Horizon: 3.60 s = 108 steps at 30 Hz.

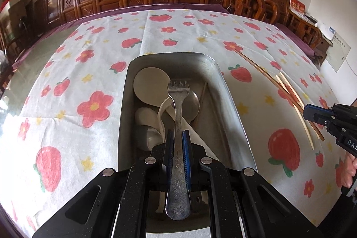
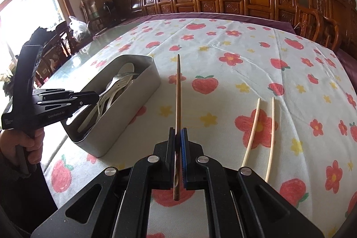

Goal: Organize utensils
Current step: 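Carry the steel fork into the metal tray and open the left tool, then carry the wooden chopstick over the tray and lower it in with the right tool, then move the right tool to the two chopsticks on the cloth and grasp one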

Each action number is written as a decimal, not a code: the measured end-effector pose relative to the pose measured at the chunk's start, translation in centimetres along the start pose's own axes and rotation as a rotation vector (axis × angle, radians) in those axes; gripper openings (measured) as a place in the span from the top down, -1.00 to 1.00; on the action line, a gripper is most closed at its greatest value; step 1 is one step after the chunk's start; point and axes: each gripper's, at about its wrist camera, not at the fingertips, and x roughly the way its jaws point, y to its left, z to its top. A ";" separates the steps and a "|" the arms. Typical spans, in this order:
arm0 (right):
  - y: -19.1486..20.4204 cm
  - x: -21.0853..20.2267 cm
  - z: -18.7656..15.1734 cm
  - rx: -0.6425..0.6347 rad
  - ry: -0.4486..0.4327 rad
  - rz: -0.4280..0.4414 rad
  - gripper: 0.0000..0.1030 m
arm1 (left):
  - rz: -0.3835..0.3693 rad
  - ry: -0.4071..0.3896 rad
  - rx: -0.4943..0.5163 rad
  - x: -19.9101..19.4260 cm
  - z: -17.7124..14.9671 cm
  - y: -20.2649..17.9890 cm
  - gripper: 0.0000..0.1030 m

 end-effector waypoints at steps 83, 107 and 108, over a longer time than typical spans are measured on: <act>6.3 -1.5 1.5 0.012 -0.071 -0.096 0.86 | -0.003 -0.150 -0.020 -6.0 2.7 3.5 0.62; -6.8 -2.5 -6.3 0.197 0.031 -0.298 0.57 | -0.100 -0.120 0.106 -4.6 1.1 -4.9 0.12; -6.7 -2.4 -6.3 0.194 0.030 -0.299 0.57 | -0.102 -0.116 0.112 -4.5 1.0 -5.2 0.12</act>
